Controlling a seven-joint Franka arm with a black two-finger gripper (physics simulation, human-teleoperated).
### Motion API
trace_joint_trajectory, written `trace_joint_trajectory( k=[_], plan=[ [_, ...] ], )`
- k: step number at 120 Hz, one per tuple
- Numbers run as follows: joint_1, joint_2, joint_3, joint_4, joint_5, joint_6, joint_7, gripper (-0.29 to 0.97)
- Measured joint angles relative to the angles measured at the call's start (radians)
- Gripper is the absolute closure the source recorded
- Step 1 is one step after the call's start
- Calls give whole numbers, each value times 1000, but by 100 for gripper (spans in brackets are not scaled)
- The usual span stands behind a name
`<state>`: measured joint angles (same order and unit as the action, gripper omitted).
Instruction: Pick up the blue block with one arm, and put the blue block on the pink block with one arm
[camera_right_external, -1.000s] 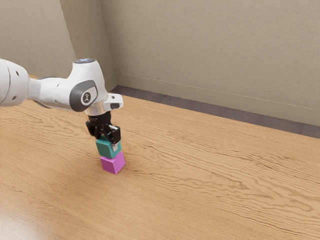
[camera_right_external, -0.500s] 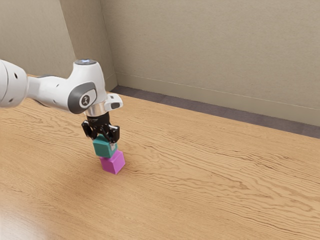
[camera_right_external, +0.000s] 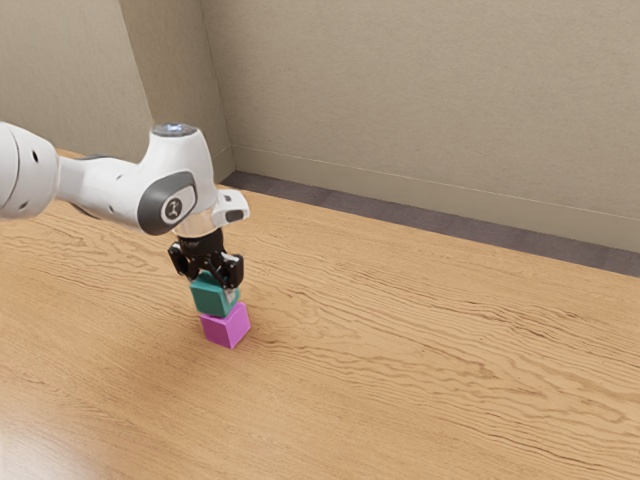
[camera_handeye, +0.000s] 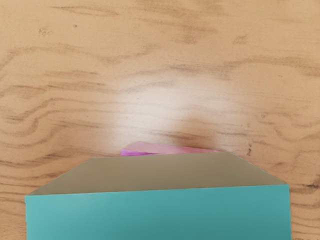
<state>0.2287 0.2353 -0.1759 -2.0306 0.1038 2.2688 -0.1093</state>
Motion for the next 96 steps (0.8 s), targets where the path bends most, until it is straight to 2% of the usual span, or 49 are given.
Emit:
trace_joint_trajectory(
  k=[96],
  plan=[
    [-2, -3, -9, -16, -11, 32, 80, 30]
  ],
)
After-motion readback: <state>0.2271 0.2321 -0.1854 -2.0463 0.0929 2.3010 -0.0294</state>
